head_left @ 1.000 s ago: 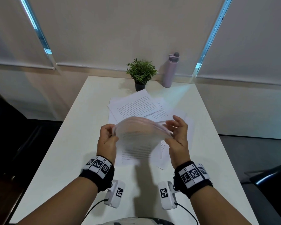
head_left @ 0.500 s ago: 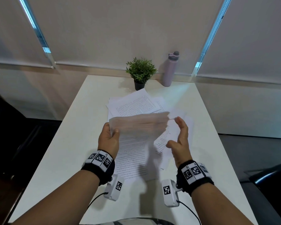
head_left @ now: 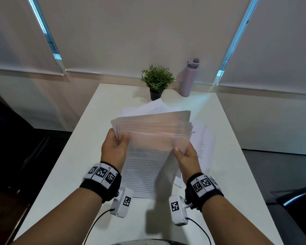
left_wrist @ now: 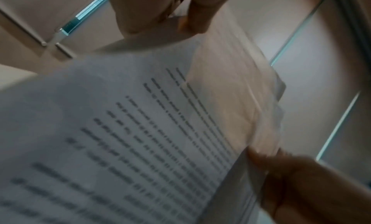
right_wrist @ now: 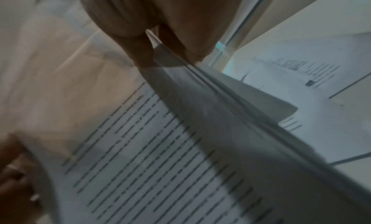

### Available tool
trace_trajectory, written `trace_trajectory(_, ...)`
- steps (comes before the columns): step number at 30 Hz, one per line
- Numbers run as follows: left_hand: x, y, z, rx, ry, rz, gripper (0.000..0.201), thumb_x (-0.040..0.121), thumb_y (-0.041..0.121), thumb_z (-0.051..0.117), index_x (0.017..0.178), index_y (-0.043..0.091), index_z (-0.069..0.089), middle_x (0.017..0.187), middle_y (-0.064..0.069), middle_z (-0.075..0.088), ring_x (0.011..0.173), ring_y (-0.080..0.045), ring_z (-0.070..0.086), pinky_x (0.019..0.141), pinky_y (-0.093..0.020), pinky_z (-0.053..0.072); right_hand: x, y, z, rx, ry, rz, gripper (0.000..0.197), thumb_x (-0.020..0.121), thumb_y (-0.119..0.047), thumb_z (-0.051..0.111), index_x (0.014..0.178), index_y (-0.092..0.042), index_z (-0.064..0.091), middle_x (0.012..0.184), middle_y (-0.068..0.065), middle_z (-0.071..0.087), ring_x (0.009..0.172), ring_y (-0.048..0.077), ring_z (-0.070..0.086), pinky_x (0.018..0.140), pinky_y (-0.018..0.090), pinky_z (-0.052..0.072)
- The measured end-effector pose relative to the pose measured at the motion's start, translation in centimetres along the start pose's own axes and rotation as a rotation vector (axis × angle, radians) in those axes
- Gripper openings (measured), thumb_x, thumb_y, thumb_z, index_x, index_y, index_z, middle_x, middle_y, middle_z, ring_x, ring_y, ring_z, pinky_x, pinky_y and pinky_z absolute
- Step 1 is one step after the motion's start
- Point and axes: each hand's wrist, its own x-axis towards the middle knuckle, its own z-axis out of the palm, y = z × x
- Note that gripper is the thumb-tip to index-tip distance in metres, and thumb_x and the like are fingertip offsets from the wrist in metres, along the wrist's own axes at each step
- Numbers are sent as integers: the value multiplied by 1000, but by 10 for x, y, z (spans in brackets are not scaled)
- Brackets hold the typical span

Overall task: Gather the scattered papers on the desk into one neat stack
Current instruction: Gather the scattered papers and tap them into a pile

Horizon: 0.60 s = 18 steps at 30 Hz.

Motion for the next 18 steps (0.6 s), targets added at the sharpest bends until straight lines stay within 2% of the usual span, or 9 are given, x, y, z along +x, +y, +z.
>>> trace_trajectory(2,-1,-6,-5,86,-46,-21,19,87,19,61,90,35,53,93,8,66,83,-5,64,75,-26,52,-2,-3,3,24,37,-57,34,88,-10,52,116,-28,60,115,1,69,112,21,62,101,46,48)
trace_trajectory(4,-6,-14,-6,131,-65,-61,27,86,15,61,98,38,52,96,10,64,90,-7,62,84,-31,49,-4,-6,6,0,55,-131,32,91,-12,50,110,-35,60,110,-3,69,108,19,63,98,42,50)
trace_trajectory(7,-13,-21,-3,113,-29,-119,31,91,15,53,121,26,51,99,14,62,96,-9,60,92,-31,44,-10,-5,11,-81,4,-220,31,90,-21,47,99,-49,55,101,-6,66,97,13,62,91,36,51)
trace_trajectory(10,-16,-23,-2,113,-13,-125,31,92,17,52,122,27,50,97,21,59,92,5,56,83,-17,41,-15,3,9,-133,-3,-222,26,90,-23,46,97,-47,49,97,-2,62,87,7,58,86,38,51)
trace_trajectory(13,-19,-25,-1,113,-30,-135,32,92,18,53,122,27,50,96,23,58,90,10,52,74,-7,37,-20,12,6,-147,-14,-196,31,91,-19,46,99,-49,47,99,-4,62,92,11,58,89,46,50)
trace_trajectory(16,-19,-25,-2,125,-49,-167,33,89,20,58,120,27,51,97,21,58,92,0,56,84,-17,41,-22,13,6,-138,-32,-186,31,87,-20,50,107,-43,46,106,-5,61,99,14,58,96,53,48)
trace_trajectory(18,-17,-26,-3,154,-68,-182,31,85,21,63,113,30,53,99,16,62,97,-10,57,90,-25,40,-20,5,5,-88,-21,-229,48,86,-18,53,125,-40,37,122,-1,56,112,15,56,100,46,48)
